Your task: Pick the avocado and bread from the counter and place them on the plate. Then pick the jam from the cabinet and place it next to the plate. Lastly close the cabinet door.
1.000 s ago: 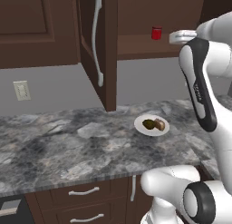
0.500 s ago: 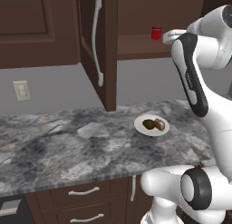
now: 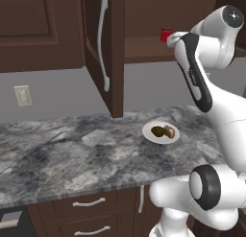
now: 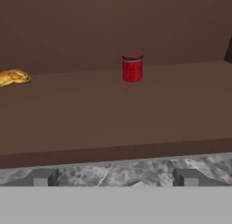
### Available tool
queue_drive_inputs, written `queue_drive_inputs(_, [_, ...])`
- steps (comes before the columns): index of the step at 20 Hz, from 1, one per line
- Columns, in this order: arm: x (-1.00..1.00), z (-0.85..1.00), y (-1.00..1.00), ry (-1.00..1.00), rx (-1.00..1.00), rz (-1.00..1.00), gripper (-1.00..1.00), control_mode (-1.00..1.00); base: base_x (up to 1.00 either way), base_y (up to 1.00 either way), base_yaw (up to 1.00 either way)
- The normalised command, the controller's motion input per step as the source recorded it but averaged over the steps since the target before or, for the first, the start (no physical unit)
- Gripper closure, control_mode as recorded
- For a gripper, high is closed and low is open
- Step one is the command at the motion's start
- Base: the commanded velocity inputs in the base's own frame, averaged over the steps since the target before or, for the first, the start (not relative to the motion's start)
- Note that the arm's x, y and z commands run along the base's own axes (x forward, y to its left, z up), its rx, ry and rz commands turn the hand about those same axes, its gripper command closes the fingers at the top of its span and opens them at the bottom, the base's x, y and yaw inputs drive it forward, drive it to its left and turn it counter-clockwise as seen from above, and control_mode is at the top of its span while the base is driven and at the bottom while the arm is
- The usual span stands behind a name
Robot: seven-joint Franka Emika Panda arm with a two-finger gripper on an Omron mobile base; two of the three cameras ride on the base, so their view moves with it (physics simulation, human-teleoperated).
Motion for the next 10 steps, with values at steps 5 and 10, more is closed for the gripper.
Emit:
queue_drive_inputs(5, [0.40, -0.05, 0.00, 0.00, 0.00, 0.00, -1.00, -1.00, 0.00, 0.00, 0.00])
queue_drive_inputs(10, [0.40, 0.00, -0.04, 0.01, 0.00, 0.00, -1.00, -1.00, 0.00, 0.00, 0.00])
